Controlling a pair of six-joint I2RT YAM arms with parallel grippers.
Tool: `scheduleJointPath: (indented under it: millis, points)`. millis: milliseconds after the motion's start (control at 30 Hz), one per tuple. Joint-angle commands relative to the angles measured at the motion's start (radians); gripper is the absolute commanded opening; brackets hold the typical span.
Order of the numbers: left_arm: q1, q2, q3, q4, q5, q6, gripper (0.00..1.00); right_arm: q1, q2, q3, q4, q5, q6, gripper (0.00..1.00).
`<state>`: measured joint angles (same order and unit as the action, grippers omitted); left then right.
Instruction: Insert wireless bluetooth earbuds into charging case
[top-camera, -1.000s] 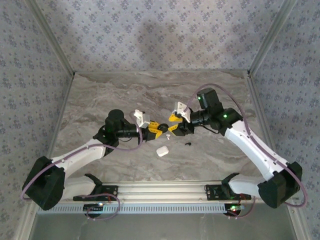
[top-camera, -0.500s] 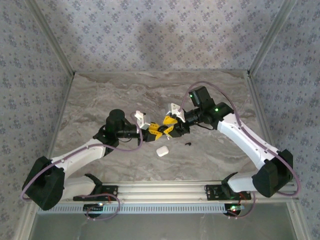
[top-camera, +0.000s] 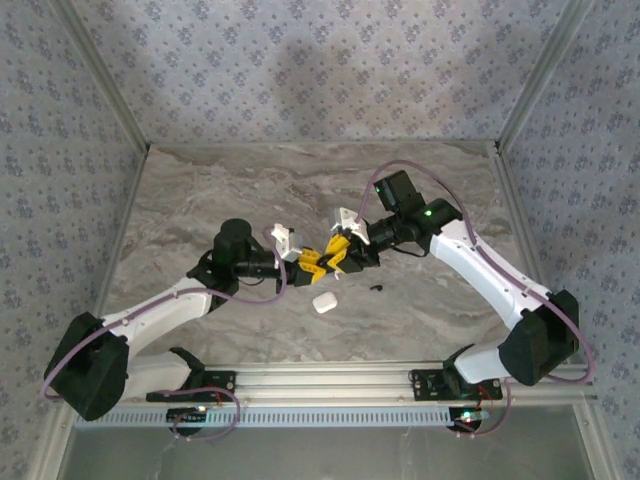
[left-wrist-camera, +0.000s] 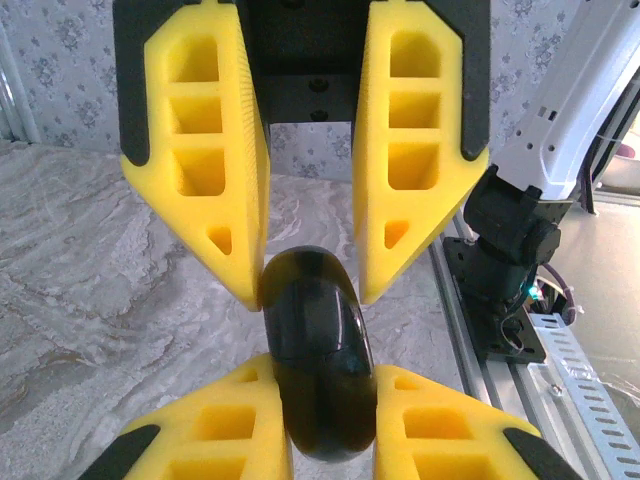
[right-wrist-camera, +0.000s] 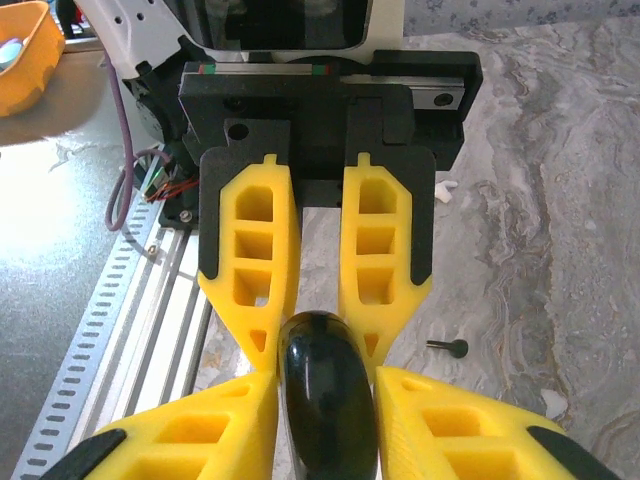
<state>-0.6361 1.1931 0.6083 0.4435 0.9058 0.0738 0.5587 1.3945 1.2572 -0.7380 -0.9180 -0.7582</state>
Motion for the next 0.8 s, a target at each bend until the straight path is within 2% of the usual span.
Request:
scheduleJointPath:
  millis: [0,367,567,633,733,767]
  points:
    - [-0.003,-0.015,0.039,0.010,0.019,0.023,0.15,-0.002,0.012,0.038,-0.080,-0.034,-0.044,0.32]
    - [-0.008,-0.010,0.048,0.023,0.019,0.021,0.15,-0.009,0.024,0.043,-0.098,-0.033,-0.057,0.33]
    - [-0.009,-0.011,0.050,0.016,0.012,0.023,0.17,-0.018,0.024,0.055,-0.111,-0.021,-0.075,0.16]
    - [-0.009,-0.015,0.052,-0.007,-0.006,0.032,0.24,-0.019,0.023,0.062,-0.122,-0.011,-0.085,0.14]
    - [-0.008,-0.027,0.071,-0.107,-0.062,0.088,0.48,-0.018,0.010,0.071,-0.129,0.084,-0.086,0.13]
    - [-0.010,-0.032,0.079,-0.149,-0.081,0.114,0.52,-0.012,0.001,0.072,-0.130,0.127,-0.087,0.13]
